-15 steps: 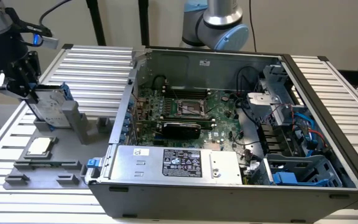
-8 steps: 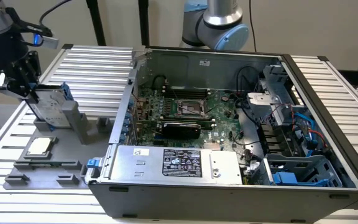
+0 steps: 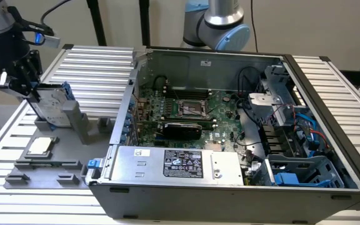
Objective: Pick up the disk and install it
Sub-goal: 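Pick up the disk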
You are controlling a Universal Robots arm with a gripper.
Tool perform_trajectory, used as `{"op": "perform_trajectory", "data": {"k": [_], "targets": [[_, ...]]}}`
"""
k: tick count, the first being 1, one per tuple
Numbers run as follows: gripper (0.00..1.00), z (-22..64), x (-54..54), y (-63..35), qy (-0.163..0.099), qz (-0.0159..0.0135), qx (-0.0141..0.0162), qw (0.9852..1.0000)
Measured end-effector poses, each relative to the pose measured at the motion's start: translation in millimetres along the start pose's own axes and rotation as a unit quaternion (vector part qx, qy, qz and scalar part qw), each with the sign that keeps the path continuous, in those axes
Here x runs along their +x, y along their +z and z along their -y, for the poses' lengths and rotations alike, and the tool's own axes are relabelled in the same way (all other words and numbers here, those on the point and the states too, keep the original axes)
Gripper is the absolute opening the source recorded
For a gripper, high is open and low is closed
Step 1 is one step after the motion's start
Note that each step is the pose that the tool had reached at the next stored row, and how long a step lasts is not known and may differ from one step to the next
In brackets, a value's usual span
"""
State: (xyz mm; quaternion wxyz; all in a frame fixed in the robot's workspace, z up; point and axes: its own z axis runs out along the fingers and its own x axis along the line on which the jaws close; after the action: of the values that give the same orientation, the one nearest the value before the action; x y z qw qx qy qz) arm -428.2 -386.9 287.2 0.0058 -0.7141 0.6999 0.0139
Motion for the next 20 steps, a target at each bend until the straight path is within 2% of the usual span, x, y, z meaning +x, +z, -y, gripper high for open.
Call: {"op": "perform_trajectory", "data": {"k": [7, 12, 20], "targets": [[0.00, 0.2, -7.4, 0.2, 0.000, 0.0000, 0.0006, 1.0000], [0.00, 0.4, -8.0, -1.4, 0.000, 0.0001, 0.0007, 1.0000], [0.00, 0.5, -8.6, -21.6, 0.000, 0.0001, 0.0007, 1.0000]]}}
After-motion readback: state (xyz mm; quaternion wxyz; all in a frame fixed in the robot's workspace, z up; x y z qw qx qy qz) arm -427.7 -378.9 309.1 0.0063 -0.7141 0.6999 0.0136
